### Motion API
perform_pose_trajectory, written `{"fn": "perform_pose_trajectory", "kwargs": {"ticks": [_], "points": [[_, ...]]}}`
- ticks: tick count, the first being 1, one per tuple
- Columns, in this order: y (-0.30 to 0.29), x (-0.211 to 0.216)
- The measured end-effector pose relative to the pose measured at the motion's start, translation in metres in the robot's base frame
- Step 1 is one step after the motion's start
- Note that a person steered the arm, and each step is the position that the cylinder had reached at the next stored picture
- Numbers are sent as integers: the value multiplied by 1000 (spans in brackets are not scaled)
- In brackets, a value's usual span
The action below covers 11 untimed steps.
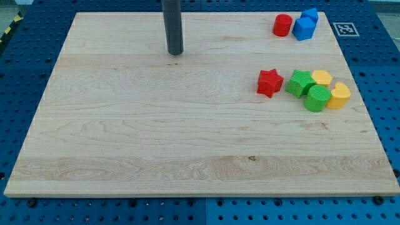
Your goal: Push the red star to the center
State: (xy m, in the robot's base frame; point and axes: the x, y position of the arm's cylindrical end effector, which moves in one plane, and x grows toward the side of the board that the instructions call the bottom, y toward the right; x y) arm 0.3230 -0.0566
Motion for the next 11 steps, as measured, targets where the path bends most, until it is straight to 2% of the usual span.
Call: {"fn": "perform_pose_trajectory", "kwargs": {"ticks": [2, 4, 7, 11], "points": [[7, 5], [174, 5], [358, 20], [394, 84]]}}
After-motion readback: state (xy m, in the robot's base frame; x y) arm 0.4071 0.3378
